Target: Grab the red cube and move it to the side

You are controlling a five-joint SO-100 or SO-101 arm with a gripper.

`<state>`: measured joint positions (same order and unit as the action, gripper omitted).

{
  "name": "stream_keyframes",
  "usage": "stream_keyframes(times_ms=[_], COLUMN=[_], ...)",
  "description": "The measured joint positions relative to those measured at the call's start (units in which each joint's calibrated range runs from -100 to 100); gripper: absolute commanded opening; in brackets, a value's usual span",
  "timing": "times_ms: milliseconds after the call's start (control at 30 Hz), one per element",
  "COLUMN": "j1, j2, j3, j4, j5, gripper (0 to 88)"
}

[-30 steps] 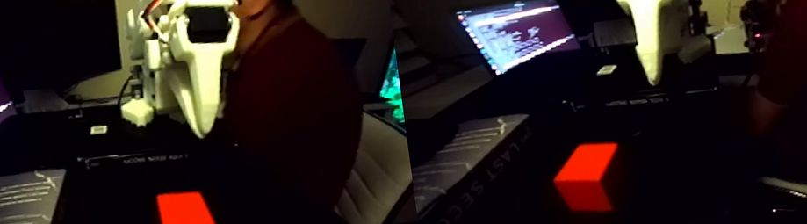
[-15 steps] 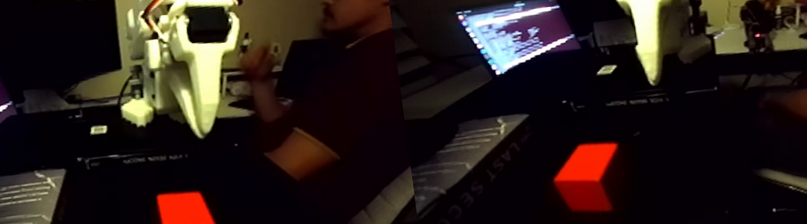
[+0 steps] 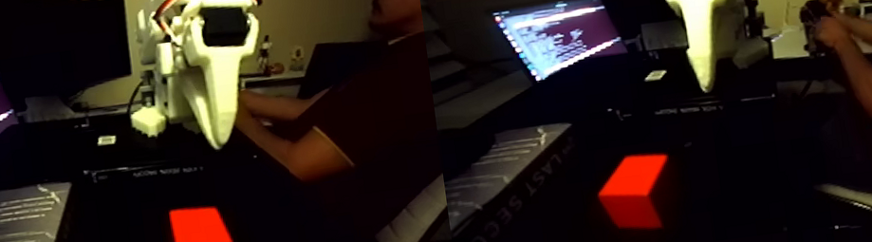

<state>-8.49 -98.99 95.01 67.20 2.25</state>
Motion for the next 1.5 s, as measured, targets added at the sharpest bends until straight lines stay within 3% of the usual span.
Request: stream_keyframes(times_ms=[1133,1400,1500], j1=[-0.15,0.93,1.08], j2=[0.17,11.7,18.76], j3=[0.0,-7.17,-12.52], j4=[-0.98,-3.59,-3.59], j5=[0.1,0.37,2.99], gripper=[0.7,0.7,0.7])
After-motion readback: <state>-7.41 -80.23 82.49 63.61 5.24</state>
